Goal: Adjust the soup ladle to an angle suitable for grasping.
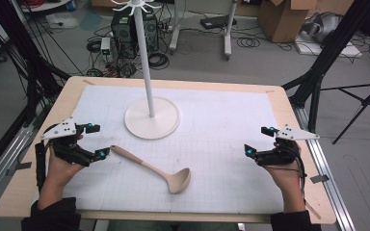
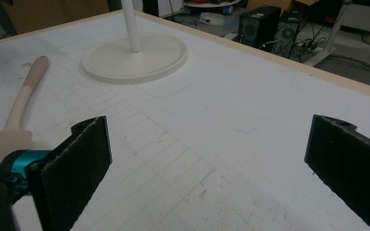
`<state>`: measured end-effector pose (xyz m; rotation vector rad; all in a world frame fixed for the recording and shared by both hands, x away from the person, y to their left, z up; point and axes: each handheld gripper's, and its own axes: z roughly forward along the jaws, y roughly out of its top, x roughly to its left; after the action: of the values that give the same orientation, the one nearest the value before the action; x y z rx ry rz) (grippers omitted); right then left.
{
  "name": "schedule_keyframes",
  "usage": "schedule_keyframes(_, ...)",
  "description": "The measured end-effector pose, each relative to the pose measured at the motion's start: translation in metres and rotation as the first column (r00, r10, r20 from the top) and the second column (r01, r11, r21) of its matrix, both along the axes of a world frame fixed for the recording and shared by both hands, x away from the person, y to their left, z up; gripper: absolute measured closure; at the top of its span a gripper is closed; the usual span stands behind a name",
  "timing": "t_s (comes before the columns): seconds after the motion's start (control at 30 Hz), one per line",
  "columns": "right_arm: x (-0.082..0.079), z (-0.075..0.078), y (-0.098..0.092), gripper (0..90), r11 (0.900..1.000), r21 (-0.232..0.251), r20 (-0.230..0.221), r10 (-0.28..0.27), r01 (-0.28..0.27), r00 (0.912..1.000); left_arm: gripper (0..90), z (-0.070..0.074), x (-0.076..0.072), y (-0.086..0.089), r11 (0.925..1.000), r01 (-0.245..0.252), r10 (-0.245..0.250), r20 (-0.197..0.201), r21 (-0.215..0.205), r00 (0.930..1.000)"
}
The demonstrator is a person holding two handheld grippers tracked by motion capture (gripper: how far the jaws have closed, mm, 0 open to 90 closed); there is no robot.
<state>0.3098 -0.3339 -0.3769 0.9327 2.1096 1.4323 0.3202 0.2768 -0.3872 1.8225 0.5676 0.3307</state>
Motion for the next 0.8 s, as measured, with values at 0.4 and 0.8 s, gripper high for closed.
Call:
schedule_keyframes(0.4,-0.001,-0.002,-0.001,1.1,1.000,0.002,-0.019,-0.005,0.005,0.9998,2.5,0.001,0.000,-0.005,0.9998,0.018,-0.018,0.000,-0.010,0.9998)
schedule_keyframes(0.8,0.001,-0.004,-0.002,1.1,1.000,-0.011,-0.028,-0.005,0.005,0.9996,2.5,-0.003,0.003,-0.026,0.9962,0.086,-0.086,-0.016,0.015,0.9962)
